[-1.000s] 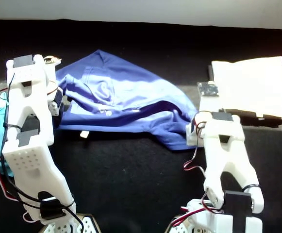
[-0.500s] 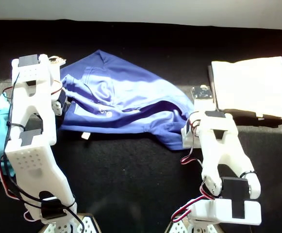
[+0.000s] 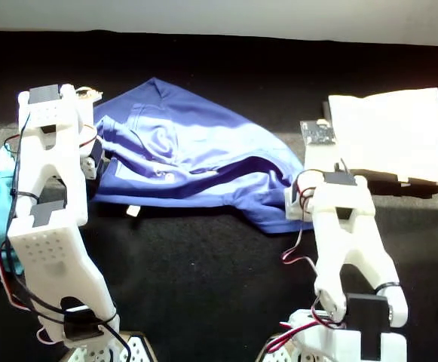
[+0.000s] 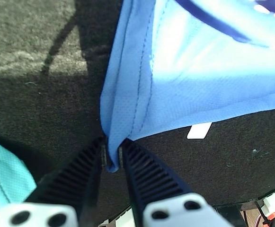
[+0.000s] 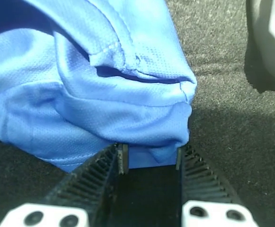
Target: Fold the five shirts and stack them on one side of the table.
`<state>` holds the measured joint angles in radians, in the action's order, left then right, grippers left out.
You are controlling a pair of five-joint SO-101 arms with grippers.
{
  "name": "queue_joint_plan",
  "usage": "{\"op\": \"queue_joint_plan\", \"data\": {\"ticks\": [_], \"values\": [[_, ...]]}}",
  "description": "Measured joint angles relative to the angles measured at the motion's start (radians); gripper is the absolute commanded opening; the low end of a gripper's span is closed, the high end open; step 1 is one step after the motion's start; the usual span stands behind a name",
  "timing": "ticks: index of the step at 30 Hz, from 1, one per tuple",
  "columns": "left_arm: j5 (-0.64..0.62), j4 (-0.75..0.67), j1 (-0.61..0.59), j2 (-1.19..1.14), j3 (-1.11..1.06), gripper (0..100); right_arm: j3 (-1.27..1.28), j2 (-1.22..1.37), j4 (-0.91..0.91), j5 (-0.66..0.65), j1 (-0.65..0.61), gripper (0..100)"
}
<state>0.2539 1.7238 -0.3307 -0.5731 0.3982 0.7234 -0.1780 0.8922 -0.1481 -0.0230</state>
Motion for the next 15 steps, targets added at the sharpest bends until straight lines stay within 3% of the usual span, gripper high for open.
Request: {"op": "queue_joint_plan", "data": {"ticks": [13, 15], "values": [[0.000, 0.000, 0.000, 0.000, 0.000, 1, -0.008, 0.130, -0.075, 0.002, 0.084, 16.8], [0.000, 0.000, 0.000, 0.000, 0.000, 1, -0.008, 0.130, -0.075, 0.002, 0.084, 11.2]]}}
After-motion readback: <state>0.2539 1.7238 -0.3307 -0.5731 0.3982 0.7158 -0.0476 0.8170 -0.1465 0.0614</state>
